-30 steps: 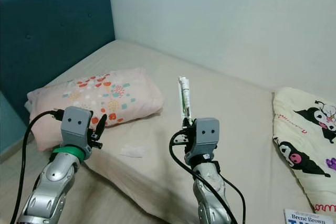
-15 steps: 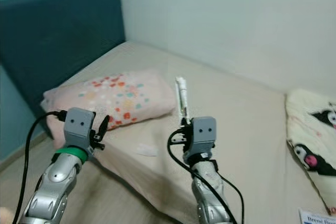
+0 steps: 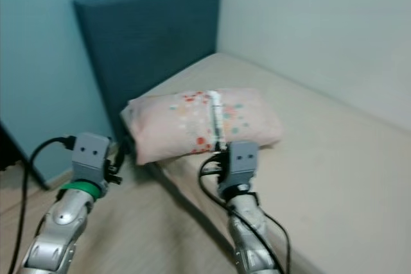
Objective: Clean up the room
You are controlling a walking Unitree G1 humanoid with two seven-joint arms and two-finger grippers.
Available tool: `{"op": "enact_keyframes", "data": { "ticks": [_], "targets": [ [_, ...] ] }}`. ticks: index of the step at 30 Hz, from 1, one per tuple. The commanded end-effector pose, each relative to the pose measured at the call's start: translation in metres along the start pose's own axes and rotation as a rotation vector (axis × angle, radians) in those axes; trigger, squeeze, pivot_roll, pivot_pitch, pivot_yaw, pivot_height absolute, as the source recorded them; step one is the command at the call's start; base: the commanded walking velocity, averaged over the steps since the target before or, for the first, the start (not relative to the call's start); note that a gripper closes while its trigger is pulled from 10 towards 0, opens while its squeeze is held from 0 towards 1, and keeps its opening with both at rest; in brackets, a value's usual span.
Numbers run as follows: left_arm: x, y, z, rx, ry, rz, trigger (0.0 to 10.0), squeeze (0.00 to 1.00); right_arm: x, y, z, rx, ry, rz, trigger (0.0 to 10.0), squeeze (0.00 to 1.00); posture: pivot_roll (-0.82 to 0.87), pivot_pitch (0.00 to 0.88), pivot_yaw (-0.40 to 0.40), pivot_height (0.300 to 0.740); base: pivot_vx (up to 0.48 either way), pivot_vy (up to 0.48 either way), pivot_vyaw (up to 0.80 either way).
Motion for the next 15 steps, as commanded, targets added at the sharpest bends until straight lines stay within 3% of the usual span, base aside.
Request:
{"op": "enact_keyframes", "data": {
  "ticks": [1, 15],
  "targets": [
    [0.001, -0.002, -0.006, -0.004, -0.018, 0.007, 10.0, 0.0, 0.003, -0.002, -0.006, -0.009, -0.011, 0.007, 10.0, 0.05, -0.09, 0.039, 0.031, 0.74, 0.0, 0.0, 0.74],
    [0.001, -0.006, -0.007, -0.018, -0.02, 0.02, 10.0, 0.0, 0.005, 0.002, 0.013, -0.09, 0.098, -0.019, 10.0, 0.19, -0.09, 0.034, 0.034, 0.74, 0.0, 0.0, 0.74]
  ]
}}
Point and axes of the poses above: a point about 5 cm out from each wrist's last joint towards the gripper, its own x axis pointing back from the gripper into the wrist, its own y axis along the axis of the wrist's last joint, z = x × y, the point moved 3 cm from there along -x, pointing out of the wrist towards the gripper, and after that the axes turned 5 degrees about x, right-handed, at the moved point
